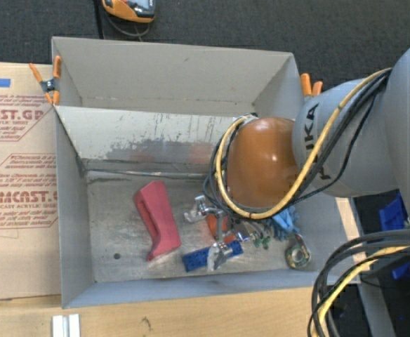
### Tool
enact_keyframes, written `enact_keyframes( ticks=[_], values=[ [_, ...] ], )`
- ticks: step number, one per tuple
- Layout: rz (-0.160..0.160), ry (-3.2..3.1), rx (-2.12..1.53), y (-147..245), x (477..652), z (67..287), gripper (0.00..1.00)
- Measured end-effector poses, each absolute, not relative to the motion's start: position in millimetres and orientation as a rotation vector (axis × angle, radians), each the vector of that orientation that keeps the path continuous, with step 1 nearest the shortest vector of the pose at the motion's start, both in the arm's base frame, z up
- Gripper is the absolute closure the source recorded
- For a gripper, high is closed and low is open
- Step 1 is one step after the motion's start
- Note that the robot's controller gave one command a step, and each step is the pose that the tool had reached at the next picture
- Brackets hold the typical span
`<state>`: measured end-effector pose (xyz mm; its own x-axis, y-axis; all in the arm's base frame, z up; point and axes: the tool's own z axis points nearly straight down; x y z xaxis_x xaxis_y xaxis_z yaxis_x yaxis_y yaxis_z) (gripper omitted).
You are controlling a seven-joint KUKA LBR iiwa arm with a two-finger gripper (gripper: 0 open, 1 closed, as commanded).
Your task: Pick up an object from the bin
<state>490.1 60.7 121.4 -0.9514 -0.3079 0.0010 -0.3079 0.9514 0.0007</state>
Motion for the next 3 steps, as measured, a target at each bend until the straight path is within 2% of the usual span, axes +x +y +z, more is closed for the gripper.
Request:
enact_keyframes(
  ticks=[1, 2, 3],
  values=[
    [0.001, -3.025, 0.853, 57.5, 493.2, 76.4, 1.00],
    [0.001, -3.025, 0.853, 57.5, 493.2, 76.4, 1.00],
    [-0.018, -3.003, 0.913, 47.4, 500.0, 75.8, 1.00]
  ],
)
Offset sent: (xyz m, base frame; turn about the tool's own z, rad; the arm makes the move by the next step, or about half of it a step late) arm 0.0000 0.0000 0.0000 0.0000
